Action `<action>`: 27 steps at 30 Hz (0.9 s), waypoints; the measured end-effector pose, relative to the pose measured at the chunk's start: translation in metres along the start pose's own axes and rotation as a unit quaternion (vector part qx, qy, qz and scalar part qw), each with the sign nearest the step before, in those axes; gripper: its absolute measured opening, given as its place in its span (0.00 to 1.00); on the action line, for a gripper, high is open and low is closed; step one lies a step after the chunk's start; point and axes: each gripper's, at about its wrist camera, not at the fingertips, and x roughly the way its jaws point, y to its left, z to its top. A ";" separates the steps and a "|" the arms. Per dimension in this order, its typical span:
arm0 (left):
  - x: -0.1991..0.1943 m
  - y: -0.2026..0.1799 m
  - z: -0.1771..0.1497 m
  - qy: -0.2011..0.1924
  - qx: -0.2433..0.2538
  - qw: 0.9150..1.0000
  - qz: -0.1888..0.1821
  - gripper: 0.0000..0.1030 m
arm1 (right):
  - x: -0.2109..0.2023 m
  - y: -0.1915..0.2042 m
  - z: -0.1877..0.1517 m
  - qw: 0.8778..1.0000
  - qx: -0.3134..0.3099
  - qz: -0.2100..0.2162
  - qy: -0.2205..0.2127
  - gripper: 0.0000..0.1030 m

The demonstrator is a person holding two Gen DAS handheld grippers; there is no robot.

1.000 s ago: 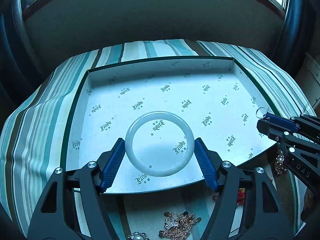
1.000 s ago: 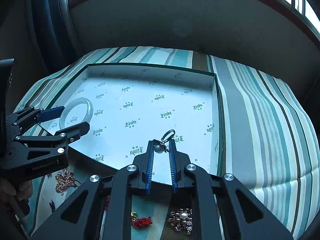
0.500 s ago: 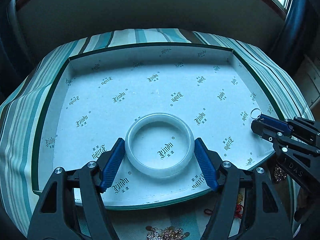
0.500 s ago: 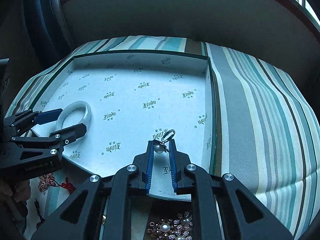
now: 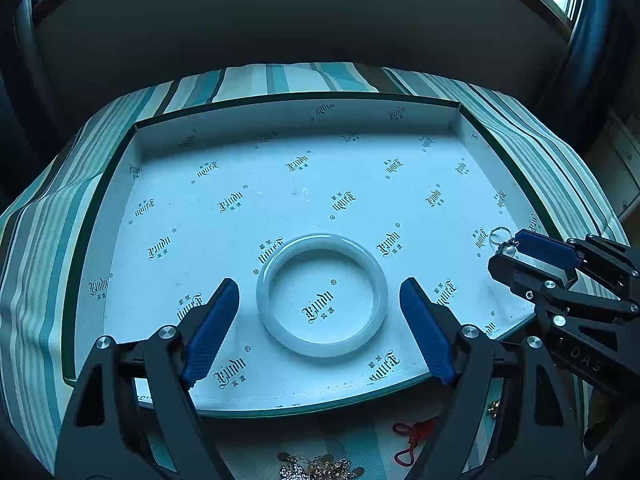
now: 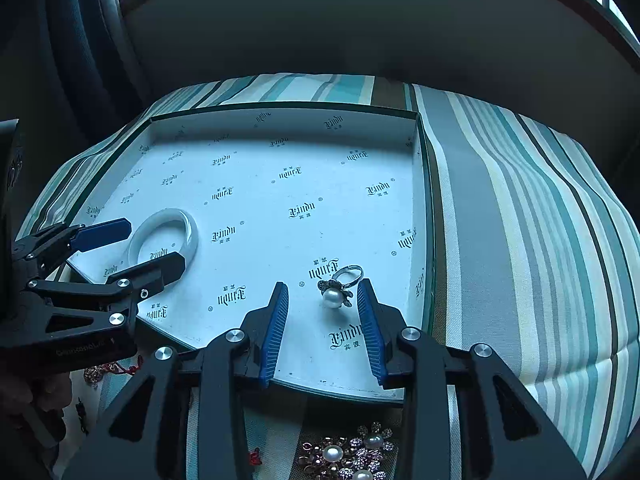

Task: Organize jewelry
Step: 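Lift both open tools out of the tray back over the jewelry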

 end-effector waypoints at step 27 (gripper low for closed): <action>-0.127 0.023 -0.115 -0.012 0.020 0.996 0.082 0.83 | -0.092 0.060 -0.098 0.999 0.018 0.008 0.028 0.42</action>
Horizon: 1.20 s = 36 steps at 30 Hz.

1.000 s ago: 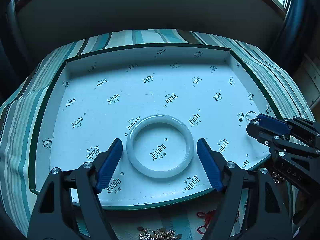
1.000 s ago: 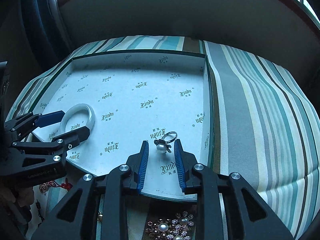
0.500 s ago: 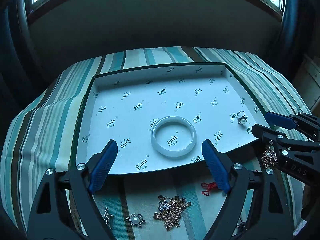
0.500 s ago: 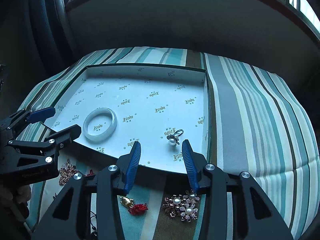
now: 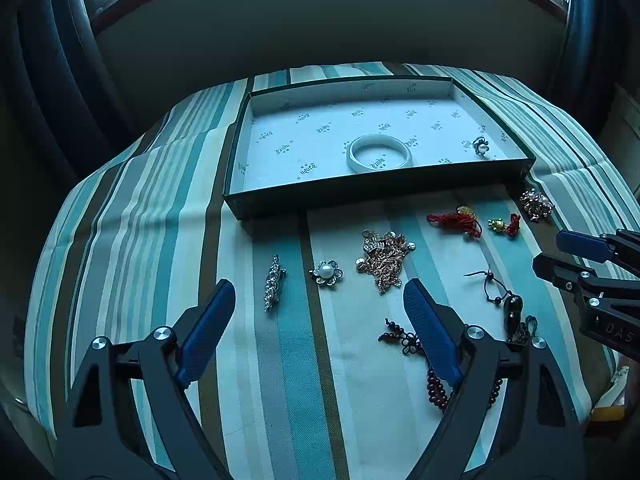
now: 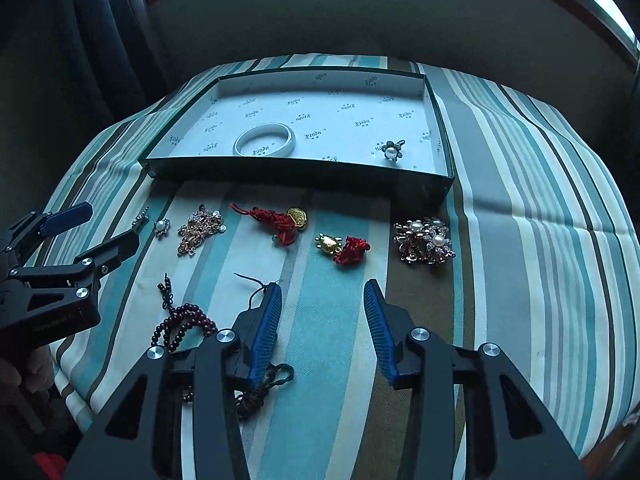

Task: Organize jewelry
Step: 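Lift both open tools out of the tray back over the jewelry, then grasp the black bead pendant's cord with the right tool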

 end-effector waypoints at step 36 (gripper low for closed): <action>-0.003 0.009 -0.038 0.028 -0.010 1.000 0.012 0.83 | 0.022 0.039 -0.023 0.997 -0.049 0.010 0.050 0.16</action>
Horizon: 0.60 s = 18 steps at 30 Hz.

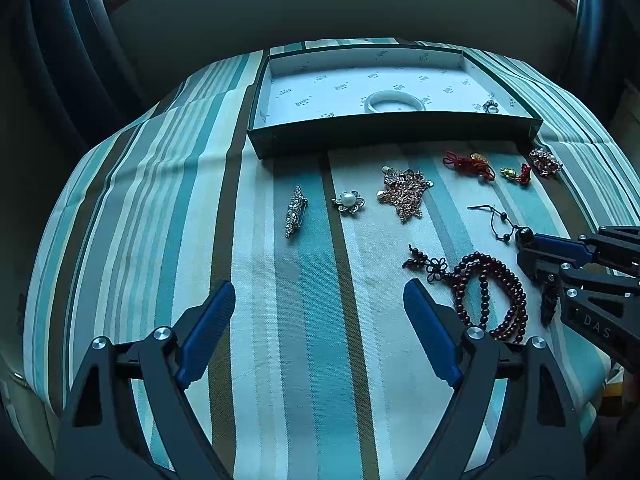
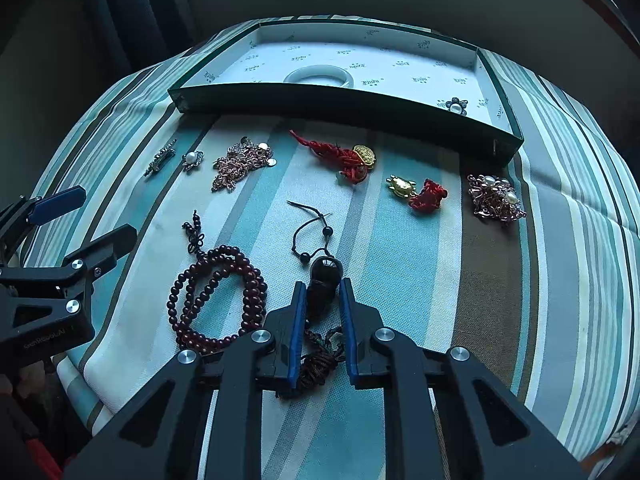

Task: Organize jewelry
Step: 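Grasp the black bead pendant's cord with the right tool, then grasp the dark red bead strand with the left tool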

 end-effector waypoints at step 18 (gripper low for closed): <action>-0.003 -0.051 0.005 0.014 0.030 0.997 -0.071 0.84 | -0.022 -0.037 -0.010 0.998 -0.056 -0.025 0.005 0.15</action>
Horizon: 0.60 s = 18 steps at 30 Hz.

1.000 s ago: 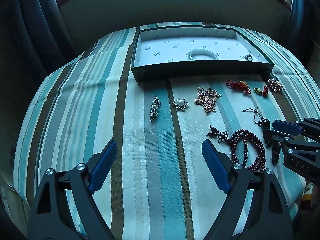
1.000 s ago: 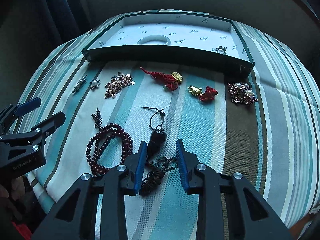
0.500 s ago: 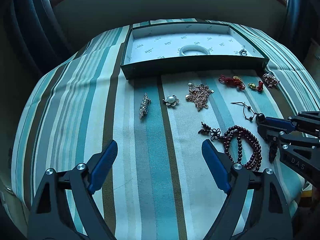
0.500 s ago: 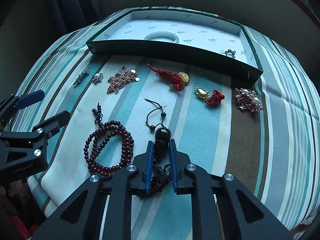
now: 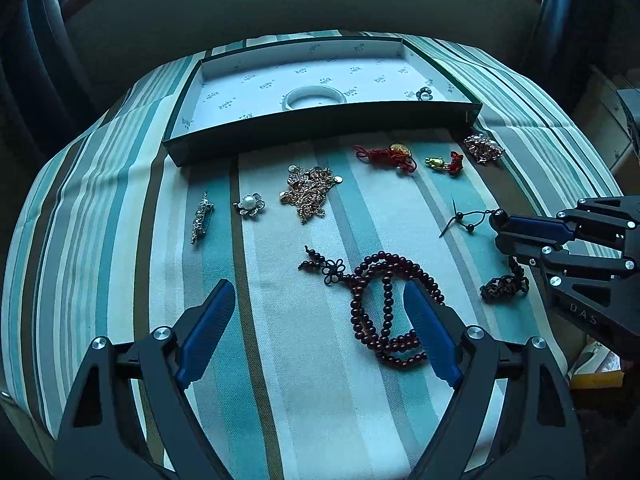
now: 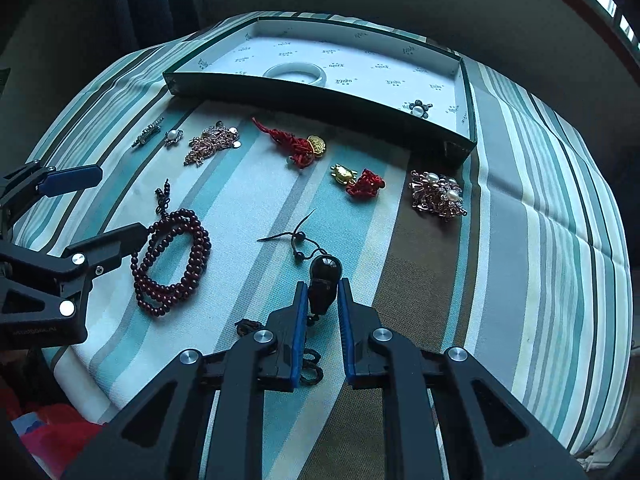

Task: Organize jewelry
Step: 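Grasp the dark red bead strand with the left tool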

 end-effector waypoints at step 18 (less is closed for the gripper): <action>0.030 -0.024 -0.004 0.039 0.004 0.999 -0.011 0.73 | -0.007 -0.016 -0.011 0.999 0.014 0.026 -0.022 0.15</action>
